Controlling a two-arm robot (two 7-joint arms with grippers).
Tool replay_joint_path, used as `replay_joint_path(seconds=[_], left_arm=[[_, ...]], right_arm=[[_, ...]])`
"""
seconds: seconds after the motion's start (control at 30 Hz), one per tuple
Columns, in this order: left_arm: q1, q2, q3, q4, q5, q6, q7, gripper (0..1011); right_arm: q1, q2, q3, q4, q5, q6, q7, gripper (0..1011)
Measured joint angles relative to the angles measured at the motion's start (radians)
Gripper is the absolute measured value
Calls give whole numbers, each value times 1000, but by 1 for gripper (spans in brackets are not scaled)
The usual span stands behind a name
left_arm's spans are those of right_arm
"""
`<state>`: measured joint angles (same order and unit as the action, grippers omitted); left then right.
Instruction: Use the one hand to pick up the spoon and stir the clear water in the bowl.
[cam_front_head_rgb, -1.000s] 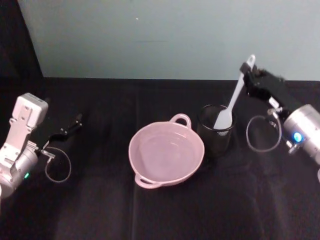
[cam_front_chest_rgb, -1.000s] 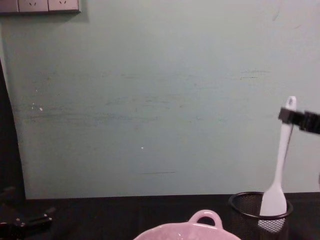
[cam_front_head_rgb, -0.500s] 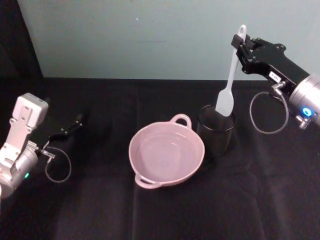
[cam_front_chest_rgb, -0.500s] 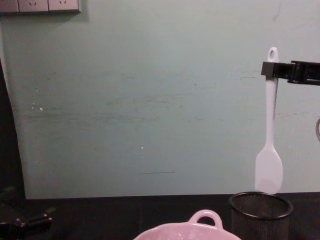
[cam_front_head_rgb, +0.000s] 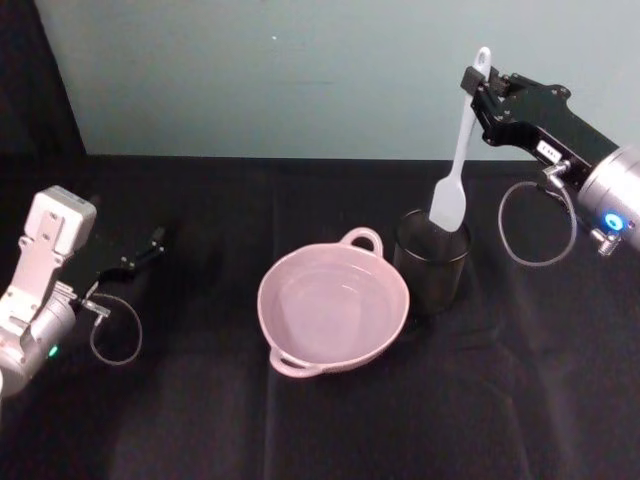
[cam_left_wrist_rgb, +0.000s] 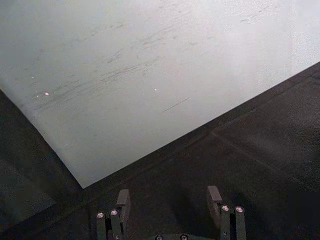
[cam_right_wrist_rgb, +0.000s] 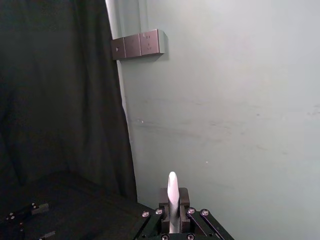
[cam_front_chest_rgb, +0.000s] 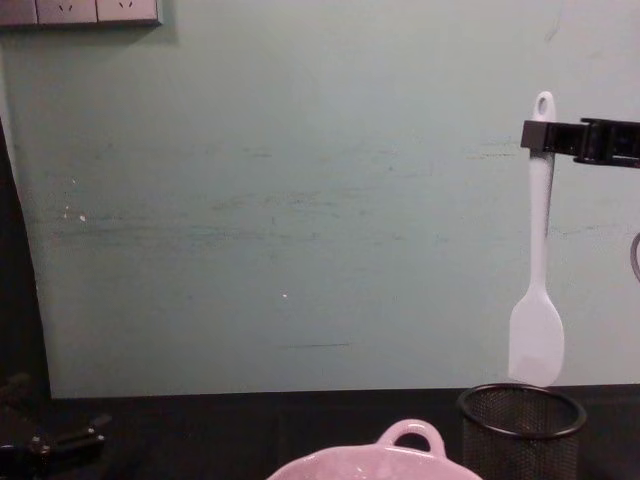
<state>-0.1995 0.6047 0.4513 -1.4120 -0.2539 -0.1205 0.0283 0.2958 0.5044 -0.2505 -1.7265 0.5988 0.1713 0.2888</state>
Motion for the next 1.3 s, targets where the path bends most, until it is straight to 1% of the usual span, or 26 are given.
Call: replay_joint_path(seconds=[0.67, 0.77, 0.8, 0.87, 0.9, 0.97, 1.0, 1.07, 1.1, 1.17, 1.2, 1.3], left_arm=[[0, 0, 0, 0, 0, 0, 0, 1011], [0, 0, 0, 0, 0, 0, 0, 1011], [0, 0, 0, 0, 0, 0, 0, 1011], [0, 0, 0, 0, 0, 0, 0, 1011], [0, 0, 0, 0, 0, 0, 0, 1011], [0, 0, 0, 0, 0, 0, 0, 1011], [0, 0, 0, 0, 0, 0, 0, 1011], [0, 0, 0, 0, 0, 0, 0, 1011], [0, 0, 0, 0, 0, 0, 0, 1011], [0, 0, 0, 0, 0, 0, 0, 1011], [0, 0, 0, 0, 0, 0, 0, 1011], [0, 0, 0, 0, 0, 0, 0, 1011]], right_arm=[[-1, 1, -1, 1, -2, -2, 0, 113], [-2, -5, -22, -12, -10, -3, 9, 113], [-2, -11, -37, -20, -15, -3, 14, 113], [-1, -21, -54, -26, -18, -4, 20, 113], [1, -33, -71, -31, -22, -6, 25, 113], [2, -47, -90, -35, -26, -9, 28, 113], [2, -60, -109, -36, -30, -13, 33, 112], [4, -71, -126, -36, -35, -17, 35, 113], [6, -84, -146, -30, -43, -23, 41, 113], [7, -97, -164, -19, -50, -33, 47, 112], [7, -108, -179, -6, -58, -44, 52, 112], [7, -121, -197, 16, -70, -59, 60, 113]])
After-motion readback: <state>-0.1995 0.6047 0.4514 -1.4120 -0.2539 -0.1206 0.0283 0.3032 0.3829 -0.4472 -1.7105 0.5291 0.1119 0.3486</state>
